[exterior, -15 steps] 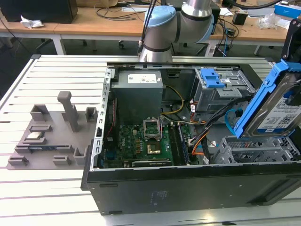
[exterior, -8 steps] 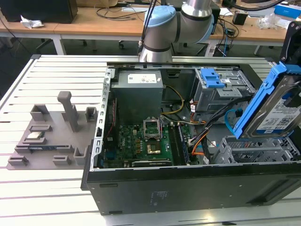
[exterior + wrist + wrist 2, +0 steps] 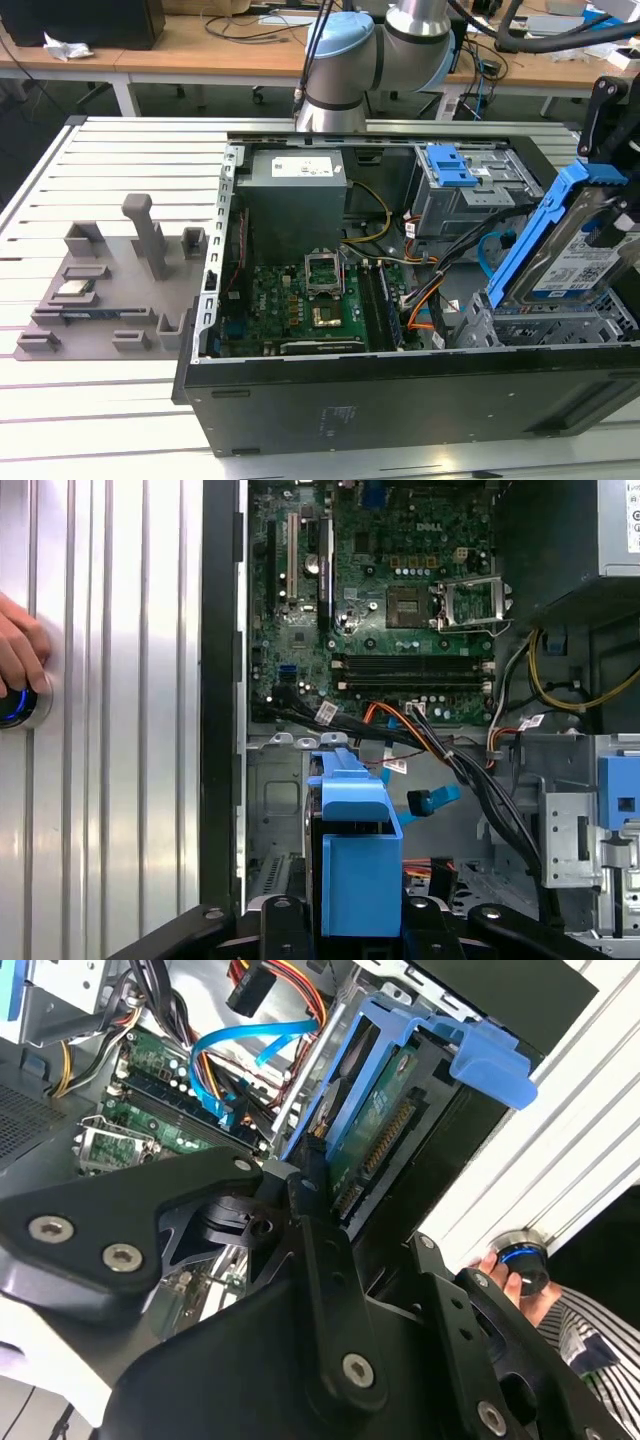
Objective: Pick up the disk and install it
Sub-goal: 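Insert the disk into the insertion slot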
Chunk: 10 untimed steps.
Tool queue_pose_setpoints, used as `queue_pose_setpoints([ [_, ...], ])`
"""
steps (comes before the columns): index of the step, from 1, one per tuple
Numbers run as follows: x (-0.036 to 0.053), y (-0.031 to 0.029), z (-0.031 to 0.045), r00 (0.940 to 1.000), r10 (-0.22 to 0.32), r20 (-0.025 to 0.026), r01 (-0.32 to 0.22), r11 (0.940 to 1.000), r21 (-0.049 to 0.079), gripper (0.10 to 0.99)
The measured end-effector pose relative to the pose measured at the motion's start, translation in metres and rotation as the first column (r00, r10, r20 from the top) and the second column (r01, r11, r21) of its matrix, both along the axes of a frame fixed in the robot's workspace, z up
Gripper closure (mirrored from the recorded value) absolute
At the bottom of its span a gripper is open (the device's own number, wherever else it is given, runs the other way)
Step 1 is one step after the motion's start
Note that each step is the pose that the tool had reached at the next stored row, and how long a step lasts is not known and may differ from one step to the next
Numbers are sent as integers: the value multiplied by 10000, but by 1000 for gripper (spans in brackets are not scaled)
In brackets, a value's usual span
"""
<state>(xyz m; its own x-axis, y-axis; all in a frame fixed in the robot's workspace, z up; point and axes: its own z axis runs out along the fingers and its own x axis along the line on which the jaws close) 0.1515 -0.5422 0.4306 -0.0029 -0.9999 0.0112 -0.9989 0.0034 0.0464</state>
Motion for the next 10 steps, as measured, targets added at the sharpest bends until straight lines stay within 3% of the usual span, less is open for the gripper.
queue_pose_setpoints([
  [2,-3,0,-75,10000,0,-1,0,10000,0,725],
  [10,-3,0,-194,10000,0,-1,0,10000,1,725],
])
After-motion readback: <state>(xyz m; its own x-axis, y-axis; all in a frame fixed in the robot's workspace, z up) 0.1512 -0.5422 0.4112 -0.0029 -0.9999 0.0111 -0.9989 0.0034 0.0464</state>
